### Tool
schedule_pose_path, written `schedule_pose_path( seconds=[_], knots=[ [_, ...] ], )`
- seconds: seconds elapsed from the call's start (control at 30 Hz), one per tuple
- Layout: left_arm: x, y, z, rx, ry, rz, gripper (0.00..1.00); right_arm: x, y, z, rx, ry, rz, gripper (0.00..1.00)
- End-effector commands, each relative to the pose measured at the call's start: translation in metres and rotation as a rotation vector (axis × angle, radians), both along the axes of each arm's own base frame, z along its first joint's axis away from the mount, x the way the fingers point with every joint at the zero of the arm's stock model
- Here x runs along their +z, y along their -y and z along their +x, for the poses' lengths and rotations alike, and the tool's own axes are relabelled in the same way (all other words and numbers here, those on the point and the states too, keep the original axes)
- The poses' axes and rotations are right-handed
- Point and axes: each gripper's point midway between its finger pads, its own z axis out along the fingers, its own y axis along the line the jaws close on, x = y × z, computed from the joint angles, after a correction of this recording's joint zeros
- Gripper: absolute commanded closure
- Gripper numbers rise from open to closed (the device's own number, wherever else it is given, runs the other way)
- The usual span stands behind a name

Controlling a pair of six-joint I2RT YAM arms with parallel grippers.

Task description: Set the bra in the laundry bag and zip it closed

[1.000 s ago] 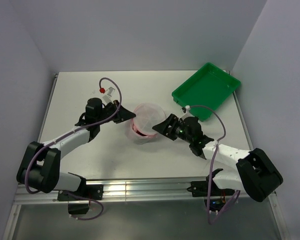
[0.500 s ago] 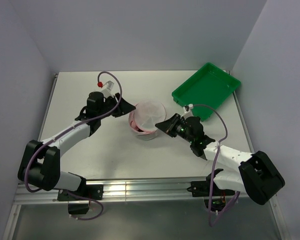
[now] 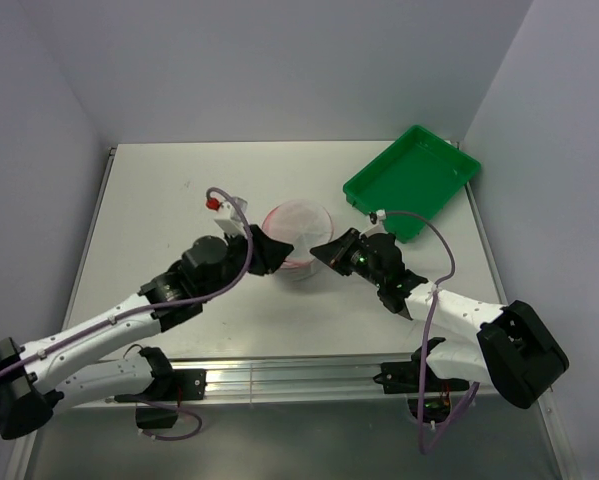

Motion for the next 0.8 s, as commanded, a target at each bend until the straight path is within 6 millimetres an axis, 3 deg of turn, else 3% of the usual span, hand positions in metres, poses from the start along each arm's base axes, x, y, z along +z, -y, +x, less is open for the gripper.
schedule_pose_path(
  seconds=[0.0, 0.03, 0.1, 0.17, 0.2, 0.23, 0.37, 0.63, 0.77],
  knots=[
    [-0.060, 0.009, -0.009, 0.073, -0.103, 0.056, 0.61, 0.023, -0.007, 0.010, -0.020, 0.047, 0.025, 0.87],
    [-0.075, 0.020, -0.014, 0.055, -0.121, 0.080, 0.62, 0.022, -0.007, 0.009, -0.020, 0.043, 0.021, 0.88],
    [-0.077, 0.034, -0.013, 0.036, -0.117, 0.055, 0.62, 0.018, -0.008, 0.008, -0.017, 0.036, 0.016, 0.89],
    [-0.093, 0.047, -0.013, 0.027, -0.124, 0.080, 0.59, 0.018, -0.007, 0.007, -0.016, 0.037, 0.017, 0.92],
    [-0.088, 0.054, -0.010, 0.020, -0.113, 0.062, 0.58, 0.019, -0.007, 0.007, -0.017, 0.038, 0.018, 0.92],
    [-0.099, 0.059, -0.009, 0.013, -0.122, 0.086, 0.54, 0.018, -0.007, 0.006, -0.014, 0.037, 0.012, 0.92],
    [-0.109, 0.065, 0.004, 0.059, -0.106, 0.115, 0.51, 0.019, -0.007, 0.005, -0.006, 0.042, 0.009, 0.93],
    [-0.131, 0.068, 0.021, 0.133, -0.097, 0.148, 0.53, 0.019, -0.010, 0.001, 0.014, 0.037, 0.026, 0.93],
    [-0.125, 0.067, 0.027, 0.170, -0.059, 0.114, 0.56, 0.019, -0.011, -0.003, 0.021, 0.035, 0.035, 0.95]
  ],
)
